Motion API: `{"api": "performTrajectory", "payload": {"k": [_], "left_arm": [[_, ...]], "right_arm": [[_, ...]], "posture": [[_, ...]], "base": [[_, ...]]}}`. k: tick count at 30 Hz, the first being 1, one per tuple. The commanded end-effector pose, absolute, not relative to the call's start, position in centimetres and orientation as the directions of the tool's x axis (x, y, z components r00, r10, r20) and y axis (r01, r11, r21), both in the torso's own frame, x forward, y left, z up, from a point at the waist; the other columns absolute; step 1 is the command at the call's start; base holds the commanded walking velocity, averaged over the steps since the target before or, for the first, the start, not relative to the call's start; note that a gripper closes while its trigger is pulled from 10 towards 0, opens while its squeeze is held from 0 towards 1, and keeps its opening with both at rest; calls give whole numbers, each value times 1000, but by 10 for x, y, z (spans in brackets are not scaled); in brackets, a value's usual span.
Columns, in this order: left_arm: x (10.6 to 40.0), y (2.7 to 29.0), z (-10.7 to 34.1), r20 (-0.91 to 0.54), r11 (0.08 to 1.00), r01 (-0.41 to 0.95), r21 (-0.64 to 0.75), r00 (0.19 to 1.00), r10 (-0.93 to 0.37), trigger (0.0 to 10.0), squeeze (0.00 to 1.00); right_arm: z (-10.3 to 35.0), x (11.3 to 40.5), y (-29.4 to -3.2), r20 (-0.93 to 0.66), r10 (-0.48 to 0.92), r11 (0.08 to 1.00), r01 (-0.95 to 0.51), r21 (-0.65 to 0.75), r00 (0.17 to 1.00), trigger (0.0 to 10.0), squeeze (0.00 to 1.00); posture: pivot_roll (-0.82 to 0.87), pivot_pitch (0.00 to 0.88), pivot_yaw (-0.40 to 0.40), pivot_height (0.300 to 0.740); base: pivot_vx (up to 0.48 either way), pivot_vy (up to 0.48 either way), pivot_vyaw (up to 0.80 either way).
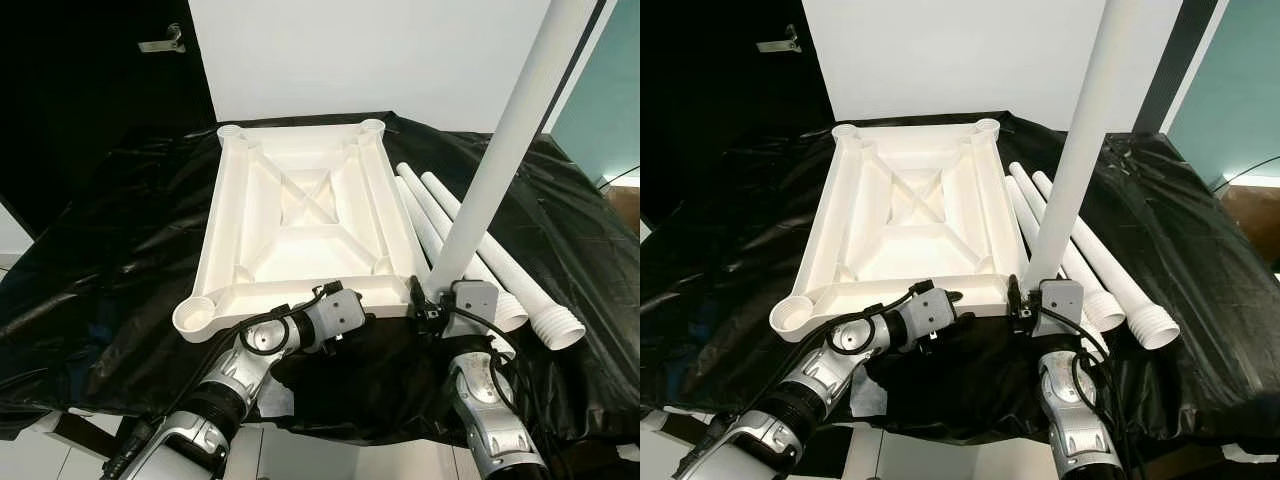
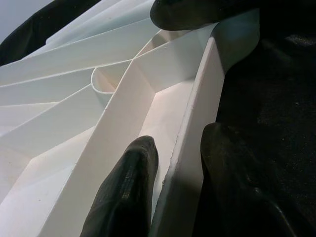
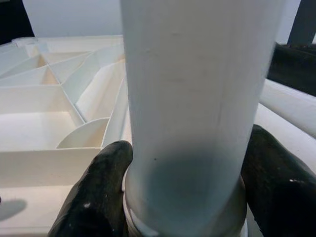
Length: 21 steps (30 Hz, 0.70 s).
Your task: Building children table
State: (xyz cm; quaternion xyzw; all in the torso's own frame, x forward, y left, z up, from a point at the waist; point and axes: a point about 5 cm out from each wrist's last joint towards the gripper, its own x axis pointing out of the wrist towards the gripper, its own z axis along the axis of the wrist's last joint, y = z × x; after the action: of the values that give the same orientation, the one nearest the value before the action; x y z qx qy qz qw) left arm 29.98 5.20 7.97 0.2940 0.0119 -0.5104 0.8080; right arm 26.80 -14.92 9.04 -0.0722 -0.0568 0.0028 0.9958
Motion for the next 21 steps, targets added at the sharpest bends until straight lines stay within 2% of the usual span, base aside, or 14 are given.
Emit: {"api": "performTrajectory", "payload": {"k": [1,2,3,6,7,8,9,13,15,19,21], "left_arm": [[290,64,51,-440,302,874,381,458,-773,10000,0],[290,64,51,-440,302,874,381,458,-773,10000,0],[289,64,50,-441,301,875,380,457,-772,10000,0],[289,64,50,-441,300,876,378,456,-773,10000,0],[289,65,50,-442,299,876,378,455,-773,10000,0],[289,64,50,-442,299,876,378,454,-774,10000,0],[289,64,50,-442,298,877,378,454,-774,10000,0],[290,63,51,-442,296,877,379,453,-774,10000,0],[290,61,51,-439,293,878,378,449,-778,10000,0],[290,61,51,-438,293,878,377,448,-779,10000,0],[290,61,51,-441,291,880,376,446,-779,10000,0]], "right_arm": [[84,264,-162,80,-52,982,65,-175,995,10000,0],[84,264,-162,80,-52,982,65,-175,995,10000,0],[85,263,-166,86,-44,984,58,-168,995,10000,1000],[92,264,-173,109,-1,988,18,-153,994,10000,1000],[98,265,-174,127,61,985,-39,-168,990,10000,1000],[104,265,-173,139,117,978,-90,-190,983,10000,0],[108,265,-173,146,172,967,-138,-214,974,10000,0],[112,265,-173,144,231,952,-193,-239,962,10000,0],[115,265,-179,107,320,926,-287,-245,941,10000,0],[115,265,-181,96,333,921,-302,-245,938,10000,0],[113,266,-183,46,394,899,-374,-228,918,10000,0]], "posture": [[-38,13,0,740],[-38,13,0,740],[-39,15,0,740],[-44,16,4,740],[-49,16,4,740],[-52,16,4,740],[-55,17,4,740],[-59,17,4,740],[-59,17,4,740],[-62,24,5,740],[-64,27,5,740]], "base": [[0,0,0],[0,0,0],[0,0,0],[0,0,0],[0,0,0],[0,0,0],[0,0,0],[0,0,0],[0,0,0],[0,0,0],[0,0,0]]}}
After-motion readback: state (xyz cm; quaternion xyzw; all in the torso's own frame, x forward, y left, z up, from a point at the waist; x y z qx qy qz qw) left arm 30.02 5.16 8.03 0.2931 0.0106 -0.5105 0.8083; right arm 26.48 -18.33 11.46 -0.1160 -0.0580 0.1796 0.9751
